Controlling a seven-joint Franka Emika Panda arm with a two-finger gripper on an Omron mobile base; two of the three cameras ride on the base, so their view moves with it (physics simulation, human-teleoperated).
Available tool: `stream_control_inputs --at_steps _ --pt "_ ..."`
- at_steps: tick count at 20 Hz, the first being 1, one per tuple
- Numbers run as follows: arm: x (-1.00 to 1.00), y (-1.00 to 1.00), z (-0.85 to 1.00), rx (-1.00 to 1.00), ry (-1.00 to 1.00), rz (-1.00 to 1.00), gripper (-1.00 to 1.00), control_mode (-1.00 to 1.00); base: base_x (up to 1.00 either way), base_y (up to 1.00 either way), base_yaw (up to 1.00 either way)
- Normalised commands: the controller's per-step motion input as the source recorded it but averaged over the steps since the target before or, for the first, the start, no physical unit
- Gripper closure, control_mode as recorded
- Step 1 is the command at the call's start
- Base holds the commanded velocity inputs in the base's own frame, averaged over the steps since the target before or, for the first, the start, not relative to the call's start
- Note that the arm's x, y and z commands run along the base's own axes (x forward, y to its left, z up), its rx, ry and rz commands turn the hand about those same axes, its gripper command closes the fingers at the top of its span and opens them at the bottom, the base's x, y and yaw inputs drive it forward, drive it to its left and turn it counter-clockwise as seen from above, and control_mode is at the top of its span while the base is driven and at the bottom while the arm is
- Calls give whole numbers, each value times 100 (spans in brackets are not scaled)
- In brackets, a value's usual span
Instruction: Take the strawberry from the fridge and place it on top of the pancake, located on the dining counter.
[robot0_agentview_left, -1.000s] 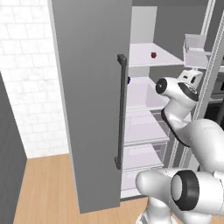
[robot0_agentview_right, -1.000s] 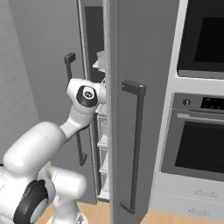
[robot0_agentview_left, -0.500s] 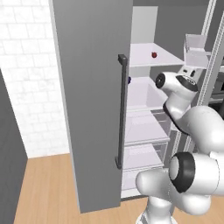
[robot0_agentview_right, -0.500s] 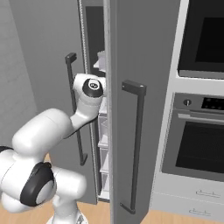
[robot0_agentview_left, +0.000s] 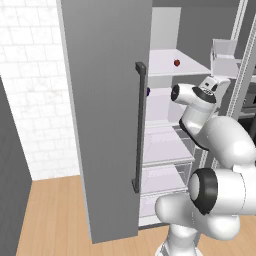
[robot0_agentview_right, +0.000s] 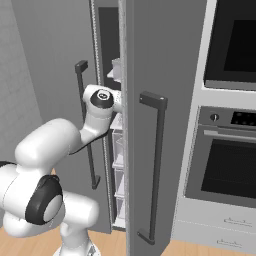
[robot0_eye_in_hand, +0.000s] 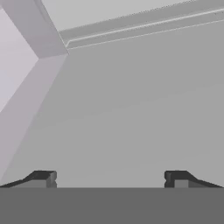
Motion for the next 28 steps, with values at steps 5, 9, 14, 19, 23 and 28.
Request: stream_control_inputs --at_steps 5,9,14,19,23,28 --pt "-61 -35 -14 5 -5 -23 -100 -100 0 0 0" --pt "-51 -29 -9 5 -3 -18 -100 -100 0 0 0" --pt "-71 27 -5 0 -4 -2 -100 -100 0 0 0" --pt "-20 66 0 3 0 -2 -100 -100 0 0 0" --pt "5 36 0 10 0 0 -100 -100 0 0 0" --pt "-13 1 0 4 0 0 -100 -100 0 0 0"
